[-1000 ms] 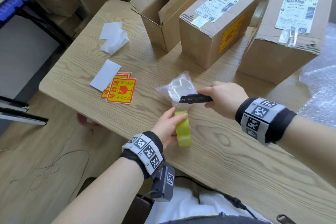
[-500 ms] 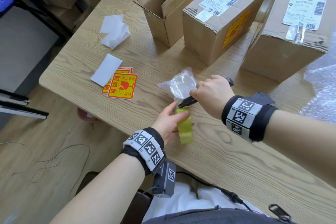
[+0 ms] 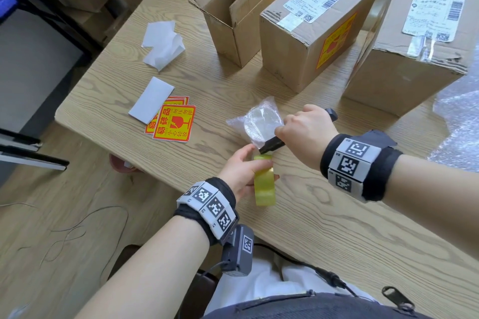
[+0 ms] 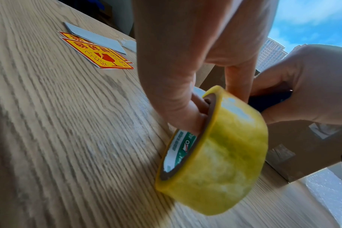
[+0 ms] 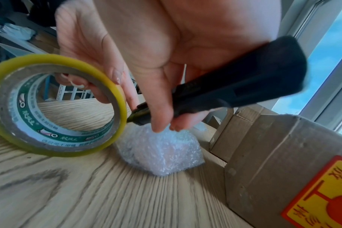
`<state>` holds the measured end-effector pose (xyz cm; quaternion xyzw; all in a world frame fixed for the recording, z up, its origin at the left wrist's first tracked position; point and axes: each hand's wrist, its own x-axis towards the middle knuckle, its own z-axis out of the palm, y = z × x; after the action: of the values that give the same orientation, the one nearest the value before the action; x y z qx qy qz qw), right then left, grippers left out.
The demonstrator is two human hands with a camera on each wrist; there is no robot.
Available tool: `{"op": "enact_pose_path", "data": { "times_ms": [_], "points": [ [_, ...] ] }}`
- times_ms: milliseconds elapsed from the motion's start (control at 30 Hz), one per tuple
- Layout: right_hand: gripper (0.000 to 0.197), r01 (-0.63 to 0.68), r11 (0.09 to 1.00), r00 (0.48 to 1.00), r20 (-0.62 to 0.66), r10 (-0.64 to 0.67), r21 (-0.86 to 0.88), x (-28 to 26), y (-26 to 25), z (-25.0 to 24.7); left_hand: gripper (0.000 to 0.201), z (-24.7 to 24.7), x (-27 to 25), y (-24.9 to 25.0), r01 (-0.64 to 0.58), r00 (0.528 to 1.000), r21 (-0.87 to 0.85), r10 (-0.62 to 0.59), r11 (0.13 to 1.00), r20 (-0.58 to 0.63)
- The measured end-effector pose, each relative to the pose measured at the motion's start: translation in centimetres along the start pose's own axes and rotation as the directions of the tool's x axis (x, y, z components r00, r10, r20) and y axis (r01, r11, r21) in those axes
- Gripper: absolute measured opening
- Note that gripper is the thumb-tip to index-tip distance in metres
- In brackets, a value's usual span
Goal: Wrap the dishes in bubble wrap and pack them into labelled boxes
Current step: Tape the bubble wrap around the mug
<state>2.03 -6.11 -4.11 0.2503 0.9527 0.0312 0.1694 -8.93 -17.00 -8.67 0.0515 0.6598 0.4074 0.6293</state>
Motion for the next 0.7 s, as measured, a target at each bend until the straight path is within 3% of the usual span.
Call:
{"op": "enact_pose_path", "data": {
  "times_ms": [100, 200, 400, 600, 700],
  "points": [
    [0.024, -0.024, 0.999, 1.0, 0.006, 0.024, -0.046, -0.4, 0.8, 0.6, 0.064, -0.2, 0.0, 0.3, -0.008, 1.0, -0.017, 0.008, 1.0, -0.004],
    [0.024, -0.069, 0.997, 0.991, 0.109, 0.072, -0.029, -1.1, 2.0, 2.0, 0.065, -0.4, -0.2, 0.3, -0.017, 1.0, 0.004, 0.017, 1.0, 0.017],
    [0.021, -0.232, 0.912, 0.961, 0.225, 0.161, 0.337, -2.0, 2.1, 6.6, 0.078, -0.5, -0.9, -0.9, -0.03, 0.999, 0.05, 0.028, 0.998, 0.031],
    [0.034, -0.284, 0.88, 0.951, 0.229, 0.208, 0.381, -1.9, 0.8, 9.5, 0.077, -0.6, -1.9, -2.4, -0.091, 0.996, 0.145, 0.09, 0.985, 0.01],
    [0.031, -0.303, 0.741, 0.953, 0.17, 0.252, 0.599, -2.0, 0.1, 8.3, 0.079, -0.5, -1.8, -2.9, -0.14, 0.99, 0.261, 0.143, 0.955, 0.008]
  ]
}}
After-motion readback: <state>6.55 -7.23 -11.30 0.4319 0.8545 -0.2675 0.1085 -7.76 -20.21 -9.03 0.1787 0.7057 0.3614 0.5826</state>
